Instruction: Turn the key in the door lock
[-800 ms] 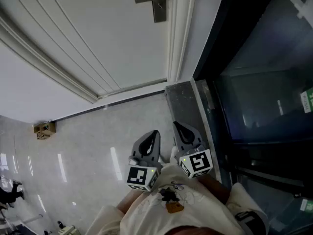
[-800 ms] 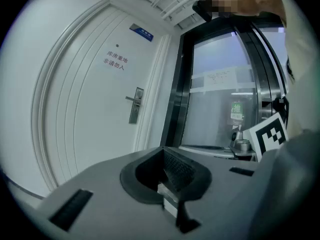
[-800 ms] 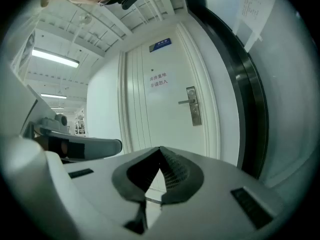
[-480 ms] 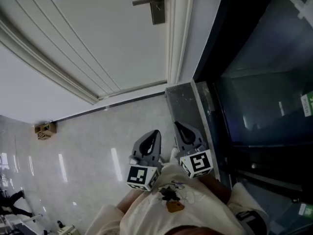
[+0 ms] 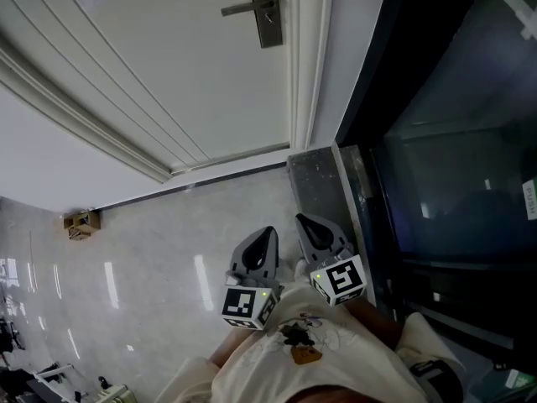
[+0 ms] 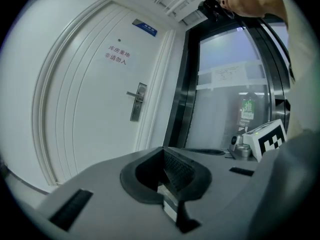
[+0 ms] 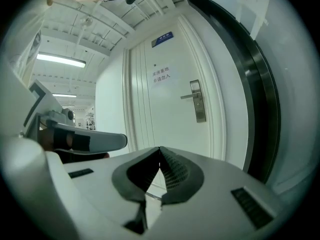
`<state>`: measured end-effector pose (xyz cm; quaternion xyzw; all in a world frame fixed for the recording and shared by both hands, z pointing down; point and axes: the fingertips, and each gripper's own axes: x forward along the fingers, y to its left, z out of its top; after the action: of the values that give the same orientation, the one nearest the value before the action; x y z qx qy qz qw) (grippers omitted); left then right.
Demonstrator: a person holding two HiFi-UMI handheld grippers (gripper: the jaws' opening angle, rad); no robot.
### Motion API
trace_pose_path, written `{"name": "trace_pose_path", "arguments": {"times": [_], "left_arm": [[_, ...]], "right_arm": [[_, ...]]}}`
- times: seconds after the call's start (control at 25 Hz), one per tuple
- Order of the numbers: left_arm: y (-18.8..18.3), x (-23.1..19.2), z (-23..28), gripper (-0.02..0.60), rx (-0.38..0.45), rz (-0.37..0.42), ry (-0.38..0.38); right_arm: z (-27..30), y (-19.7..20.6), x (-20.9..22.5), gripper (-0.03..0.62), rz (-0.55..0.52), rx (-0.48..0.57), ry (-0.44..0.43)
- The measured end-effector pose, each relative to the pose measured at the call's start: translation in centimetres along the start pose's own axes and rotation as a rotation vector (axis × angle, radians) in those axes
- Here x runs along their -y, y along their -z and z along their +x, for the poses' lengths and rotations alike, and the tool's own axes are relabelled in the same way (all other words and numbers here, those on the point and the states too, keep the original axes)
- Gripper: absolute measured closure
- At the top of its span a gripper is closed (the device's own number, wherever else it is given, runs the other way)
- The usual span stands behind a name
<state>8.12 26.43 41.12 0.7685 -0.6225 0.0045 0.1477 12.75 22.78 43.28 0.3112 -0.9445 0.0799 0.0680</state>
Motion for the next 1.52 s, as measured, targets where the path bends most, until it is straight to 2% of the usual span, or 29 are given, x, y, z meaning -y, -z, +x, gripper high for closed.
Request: {"name": "trace_pose_path", "arguments": {"times": [0.16,0.36,0.64,0.8,0.92,1.04,1.16,1.36,1.4,1.44,1.52], "left_arm": [[-0.7,-1.7,2.1,0.575,-0.005,-0.011,-0.002],[-2.3,-6.6,7.5,0.575,0.007,-0.018,0.011],[-7.2,-15.3,16.1,0.575,0.008,0.014,0.083],[-9.9,-18.6,18.9,0.575,0.003,0.03,0.131],[-10.6,-20.8,21.2,0.575,-0.003,0.021,0.152],[-11.9,-21.6,23.1,0.575,0.014,0.023,0.17],[-13.3,-21.8,24.5,0.575,0.033,0.032,0.168],[-13.7,-21.8,26.4,0.575,0.035,0.025,0.176],[-13.6,-21.8,26.7,0.575,0.033,0.019,0.183],[-13.4,-21.9,27.0,0.575,0.027,0.013,0.185],[-13.2,-22.1,27.4,0.575,0.013,0.008,0.178]], "right_arm": [[2.3,-1.6,1.7,0.588,-0.043,0.026,0.013],[8.0,-3.0,5.2,0.588,-0.077,0.037,0.063],[19.2,-6.0,9.3,0.588,-0.075,0.033,0.147],[23.9,-8.8,10.8,0.588,-0.131,0.026,0.209],[27.0,-9.3,12.4,0.586,-0.177,-0.033,0.254],[29.1,-11.6,14.5,0.586,-0.223,-0.003,0.282],[30.0,-14.2,16.4,0.586,-0.313,0.035,0.317],[32.0,-17.1,20.0,0.581,-0.42,0.063,0.368],[32.4,-17.5,20.7,0.569,-0.437,0.064,0.381],[32.8,-17.9,21.3,0.521,-0.455,0.066,0.393],[33.7,-18.7,22.4,0.502,-0.483,0.074,0.412]]}}
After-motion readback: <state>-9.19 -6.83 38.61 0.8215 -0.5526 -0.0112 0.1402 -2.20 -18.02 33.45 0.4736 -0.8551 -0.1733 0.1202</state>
